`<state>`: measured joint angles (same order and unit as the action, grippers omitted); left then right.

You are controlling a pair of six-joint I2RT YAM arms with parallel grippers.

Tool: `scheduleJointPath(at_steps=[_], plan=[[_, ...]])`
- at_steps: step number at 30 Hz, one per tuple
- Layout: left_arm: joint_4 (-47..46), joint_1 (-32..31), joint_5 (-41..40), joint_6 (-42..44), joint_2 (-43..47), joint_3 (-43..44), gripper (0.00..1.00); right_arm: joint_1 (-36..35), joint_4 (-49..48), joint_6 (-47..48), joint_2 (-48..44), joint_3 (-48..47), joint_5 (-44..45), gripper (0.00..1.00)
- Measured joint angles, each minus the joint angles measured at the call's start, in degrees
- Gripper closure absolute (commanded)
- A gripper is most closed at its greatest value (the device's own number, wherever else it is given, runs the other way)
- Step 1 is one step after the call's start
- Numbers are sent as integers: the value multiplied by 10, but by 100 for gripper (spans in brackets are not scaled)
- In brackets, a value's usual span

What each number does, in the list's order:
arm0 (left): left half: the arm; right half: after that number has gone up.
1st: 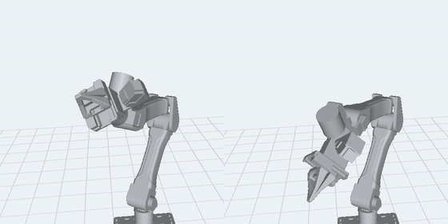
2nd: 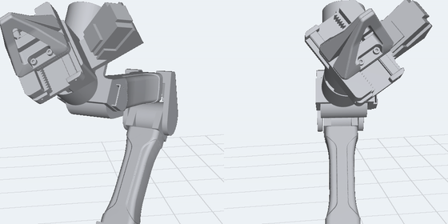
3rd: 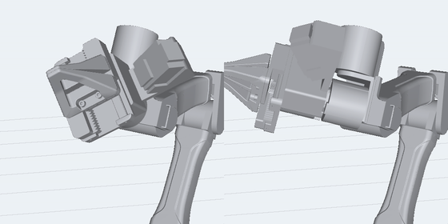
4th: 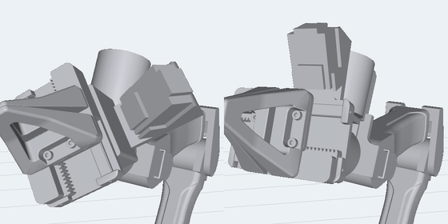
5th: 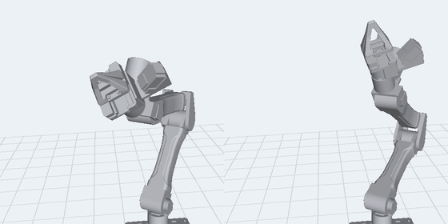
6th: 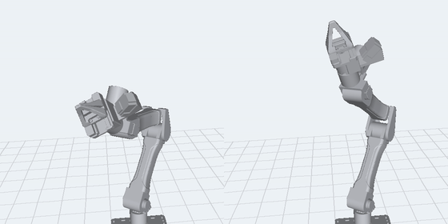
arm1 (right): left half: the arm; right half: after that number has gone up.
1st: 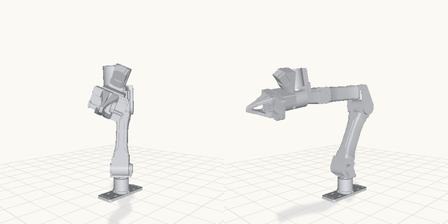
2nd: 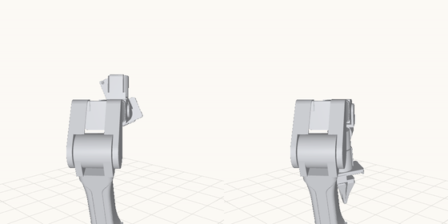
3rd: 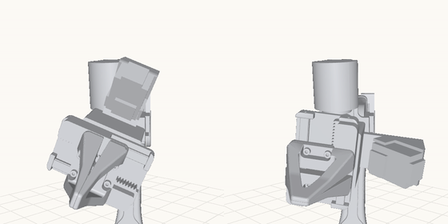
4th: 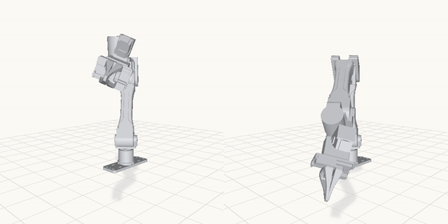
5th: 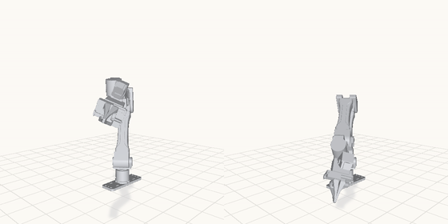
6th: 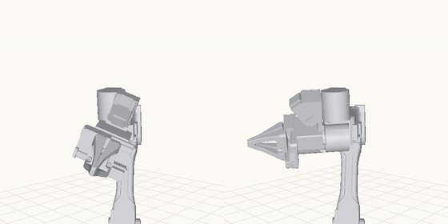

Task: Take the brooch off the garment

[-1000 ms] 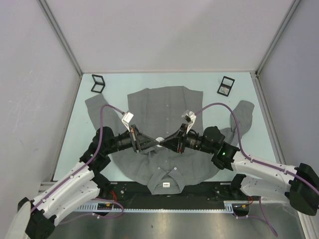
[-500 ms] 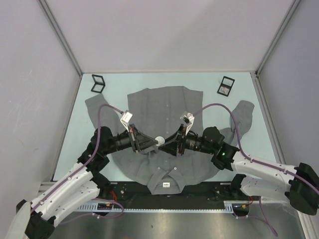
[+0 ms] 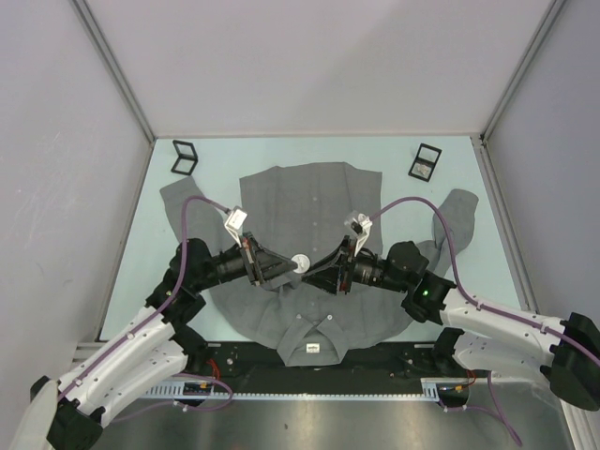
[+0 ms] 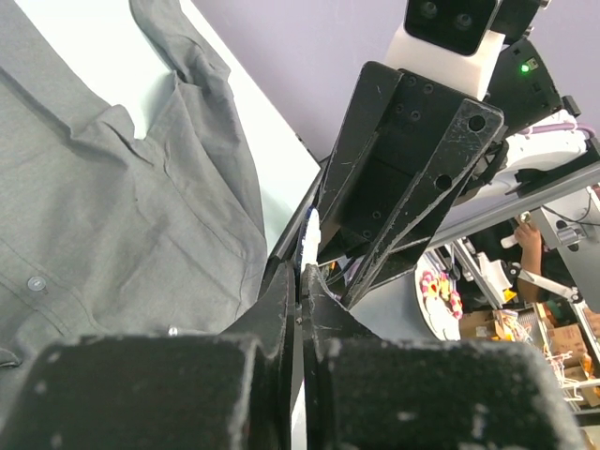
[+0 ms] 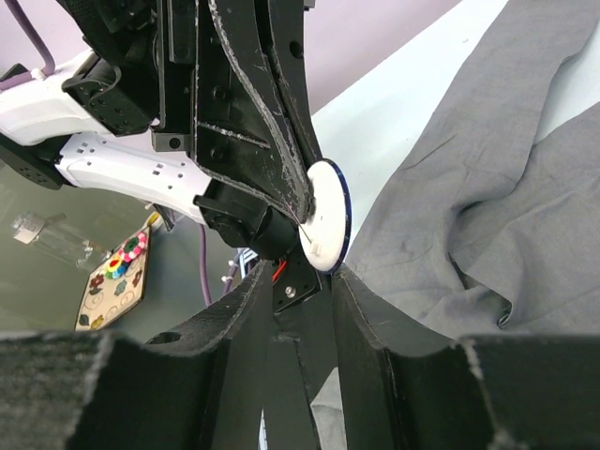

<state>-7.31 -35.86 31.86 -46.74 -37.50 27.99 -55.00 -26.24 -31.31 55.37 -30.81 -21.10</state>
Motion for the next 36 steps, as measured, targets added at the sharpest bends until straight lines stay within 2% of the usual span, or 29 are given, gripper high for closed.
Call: scheduleJointPath(at_steps=[10, 23, 36], plan=[[-11, 0, 10, -3, -5, 0, 100, 5, -26, -3, 5, 0, 8, 63], [-11, 0, 16, -2, -8, 0, 100, 15, -55, -16, 25, 0, 7, 78], [-6, 0, 15, 7, -8, 0, 100, 16, -59, -35, 33, 0, 7, 84]])
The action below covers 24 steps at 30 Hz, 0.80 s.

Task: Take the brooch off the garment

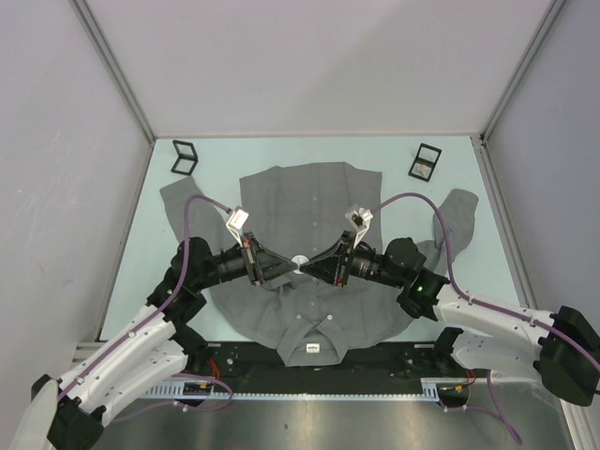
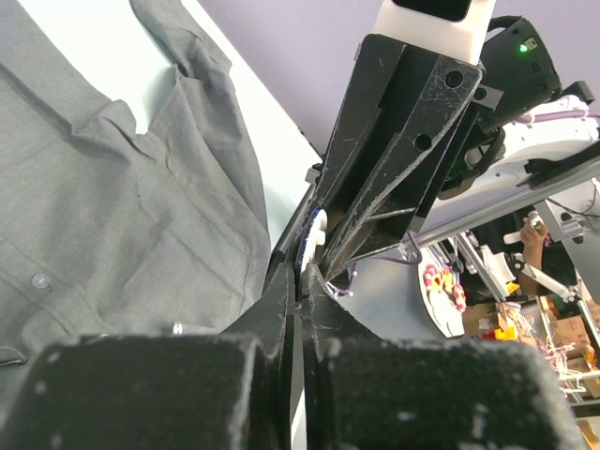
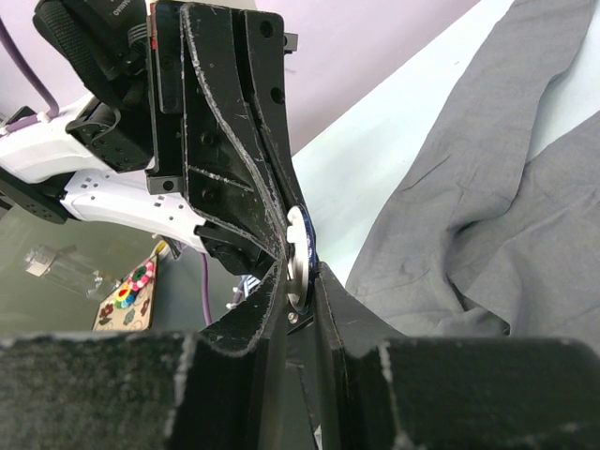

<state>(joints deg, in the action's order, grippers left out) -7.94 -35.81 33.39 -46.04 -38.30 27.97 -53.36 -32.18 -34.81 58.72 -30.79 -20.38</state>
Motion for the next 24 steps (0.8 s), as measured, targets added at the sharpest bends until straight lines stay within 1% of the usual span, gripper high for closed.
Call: scheduleJointPath(at_steps=[4, 5, 7, 24], plan=[[17, 2, -5, 10, 1, 0, 100, 1, -1, -8, 11, 0, 0, 85], [21, 2, -7, 13, 1, 0, 100, 1, -1, -11, 15, 0, 0, 87], [27, 3, -10, 18, 3, 0, 100, 1, -1, -17, 19, 0, 3, 89], [60, 1, -44, 47, 28, 0, 100, -6, -11, -89, 41, 0, 48, 88]])
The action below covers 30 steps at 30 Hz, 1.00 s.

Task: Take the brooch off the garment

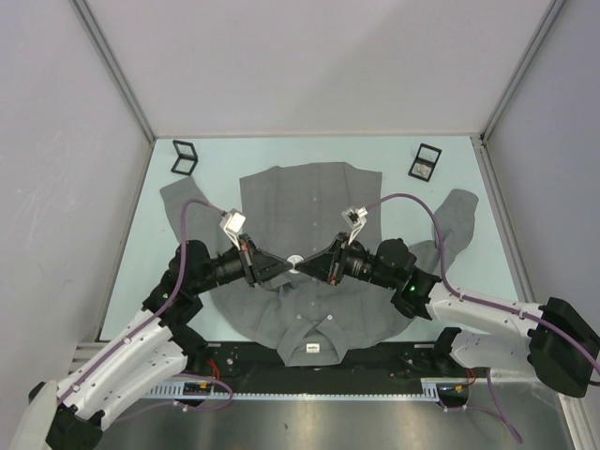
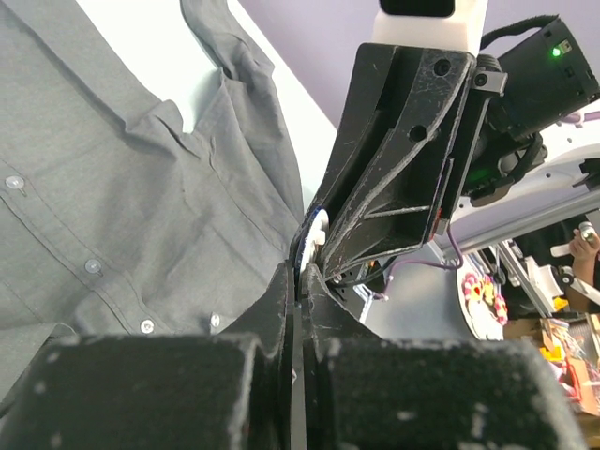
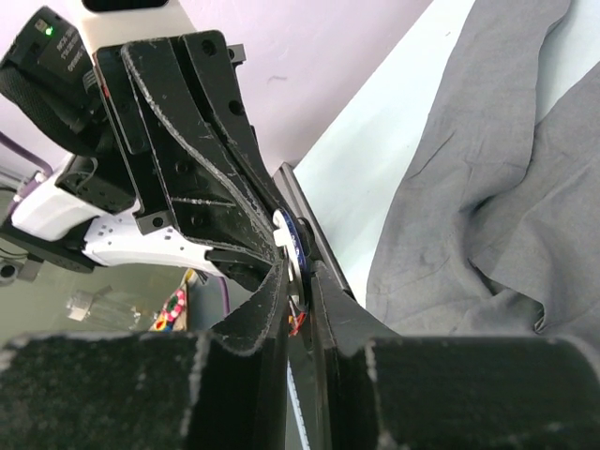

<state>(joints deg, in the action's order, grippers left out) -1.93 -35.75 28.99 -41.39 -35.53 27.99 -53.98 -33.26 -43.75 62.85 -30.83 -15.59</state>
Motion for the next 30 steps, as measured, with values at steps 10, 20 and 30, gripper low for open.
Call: scheduleJointPath(at_steps=[10, 20, 30], plan=[[15, -8, -36, 11, 17, 0, 100, -21, -10, -32, 9, 0, 54, 87], [30, -16, -75, 8, 47, 0, 100, -70, -25, -30, 8, 0, 156, 77], [64, -20, -125, -6, 45, 0, 100, -78, 15, -2, -5, 0, 216, 61]])
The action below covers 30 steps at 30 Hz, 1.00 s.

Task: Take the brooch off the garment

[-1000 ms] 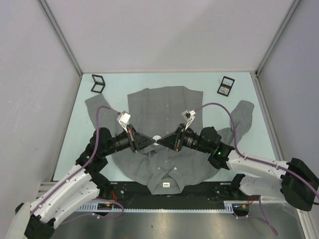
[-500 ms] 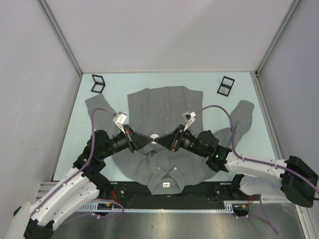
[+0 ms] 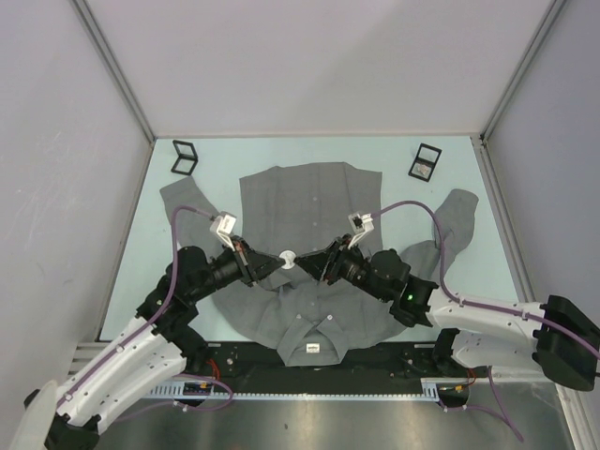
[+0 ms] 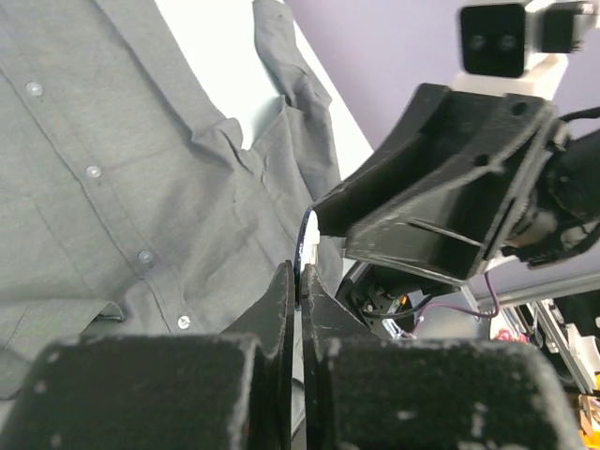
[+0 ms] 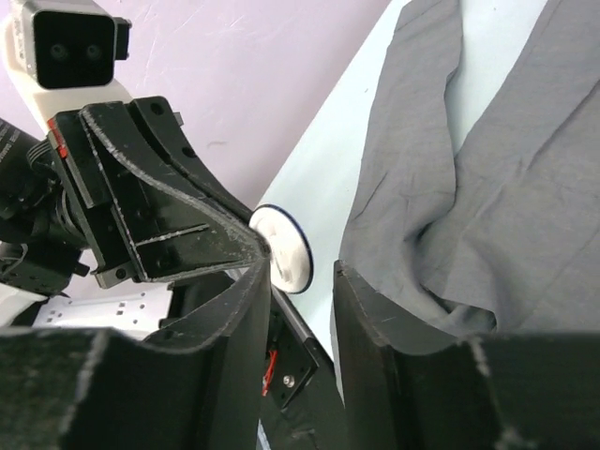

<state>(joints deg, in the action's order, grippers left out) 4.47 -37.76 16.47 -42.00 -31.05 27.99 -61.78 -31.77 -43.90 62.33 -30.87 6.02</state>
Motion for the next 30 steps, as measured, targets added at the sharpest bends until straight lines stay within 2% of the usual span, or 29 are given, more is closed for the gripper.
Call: scheduleJointPath(at_steps=[6, 12, 15, 19, 22, 26, 30], plan=[[34, 0, -28, 0, -8, 10, 99, -8, 34, 26, -43, 0, 19, 52], [87, 0, -62, 5, -31, 50, 100, 2, 75, 57, -83, 0, 52, 50], [151, 2, -103, 18, -64, 95, 100, 25, 72, 77, -73, 0, 68, 51], [239, 11, -191, 50, -132, 189, 99, 77, 30, 100, 5, -11, 84, 52], [292, 32, -258, 83, -185, 257, 100, 120, 9, 123, 115, -65, 90, 52], [313, 80, -334, 130, -256, 301, 100, 166, -38, 139, 228, -133, 62, 52], [308, 149, -428, 184, -356, 313, 100, 200, -75, 153, 282, -157, 19, 52]])
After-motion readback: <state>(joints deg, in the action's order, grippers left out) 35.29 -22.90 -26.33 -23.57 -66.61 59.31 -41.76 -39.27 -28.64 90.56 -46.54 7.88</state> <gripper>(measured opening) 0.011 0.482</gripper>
